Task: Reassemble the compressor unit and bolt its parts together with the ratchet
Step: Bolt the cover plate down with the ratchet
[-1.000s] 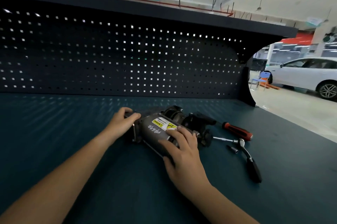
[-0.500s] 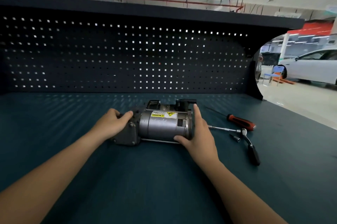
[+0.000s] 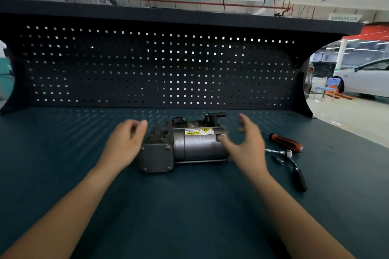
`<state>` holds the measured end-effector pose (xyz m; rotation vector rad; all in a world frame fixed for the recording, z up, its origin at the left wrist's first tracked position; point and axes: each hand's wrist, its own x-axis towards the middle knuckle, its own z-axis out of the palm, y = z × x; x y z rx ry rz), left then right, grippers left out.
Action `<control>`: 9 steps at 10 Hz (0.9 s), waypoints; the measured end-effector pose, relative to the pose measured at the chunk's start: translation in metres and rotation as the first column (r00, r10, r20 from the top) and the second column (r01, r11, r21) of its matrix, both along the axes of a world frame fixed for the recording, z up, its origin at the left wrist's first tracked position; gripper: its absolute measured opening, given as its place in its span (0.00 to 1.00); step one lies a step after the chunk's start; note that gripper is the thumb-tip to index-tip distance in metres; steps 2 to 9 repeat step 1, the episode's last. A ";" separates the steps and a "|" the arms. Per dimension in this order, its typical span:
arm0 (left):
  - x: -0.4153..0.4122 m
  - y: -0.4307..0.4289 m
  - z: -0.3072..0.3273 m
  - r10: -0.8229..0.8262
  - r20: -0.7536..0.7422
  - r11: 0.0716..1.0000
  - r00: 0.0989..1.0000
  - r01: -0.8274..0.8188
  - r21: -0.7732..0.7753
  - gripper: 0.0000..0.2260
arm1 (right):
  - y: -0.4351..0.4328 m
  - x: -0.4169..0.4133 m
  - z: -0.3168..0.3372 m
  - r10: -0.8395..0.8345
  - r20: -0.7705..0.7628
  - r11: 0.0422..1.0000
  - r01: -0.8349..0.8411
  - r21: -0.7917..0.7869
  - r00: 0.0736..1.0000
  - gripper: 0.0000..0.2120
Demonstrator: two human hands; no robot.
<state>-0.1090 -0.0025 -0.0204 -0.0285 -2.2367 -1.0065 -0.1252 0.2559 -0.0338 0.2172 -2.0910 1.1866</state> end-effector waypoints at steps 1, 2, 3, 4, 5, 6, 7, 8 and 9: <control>0.038 -0.005 0.037 -0.099 -0.335 0.935 0.937 0.203 0.292 0.09 | 0.014 0.039 0.036 -0.018 -0.324 0.942 -0.092 -0.322 0.946 0.18; 0.038 -0.005 0.037 -0.099 -0.335 0.935 0.937 0.203 0.292 0.09 | 0.014 0.039 0.036 -0.018 -0.324 0.942 -0.092 -0.322 0.946 0.18; 0.038 -0.005 0.037 -0.099 -0.335 0.935 0.937 0.203 0.292 0.09 | 0.014 0.039 0.036 -0.018 -0.324 0.942 -0.092 -0.322 0.946 0.18; 0.038 -0.005 0.037 -0.099 -0.335 0.935 0.937 0.203 0.292 0.09 | 0.014 0.039 0.036 -0.018 -0.324 0.942 -0.092 -0.322 0.946 0.18; 0.038 -0.005 0.037 -0.099 -0.335 0.935 0.937 0.203 0.292 0.09 | 0.014 0.039 0.036 -0.018 -0.324 0.942 -0.092 -0.322 0.946 0.18; 0.038 -0.005 0.037 -0.099 -0.335 0.935 0.937 0.203 0.292 0.09 | 0.014 0.039 0.036 -0.018 -0.324 0.942 -0.092 -0.322 0.946 0.18; 0.038 -0.005 0.037 -0.099 -0.335 0.935 0.937 0.203 0.292 0.09 | 0.014 0.039 0.036 -0.018 -0.324 0.942 -0.092 -0.322 0.946 0.18; 0.038 -0.005 0.037 -0.099 -0.335 0.935 0.937 0.203 0.292 0.09 | 0.014 0.039 0.036 -0.018 -0.324 0.942 -0.092 -0.322 0.946 0.18; 0.038 -0.005 0.037 -0.099 -0.335 0.935 0.937 0.203 0.292 0.09 | 0.014 0.039 0.036 -0.018 -0.324 0.942 -0.092 -0.322 0.946 0.18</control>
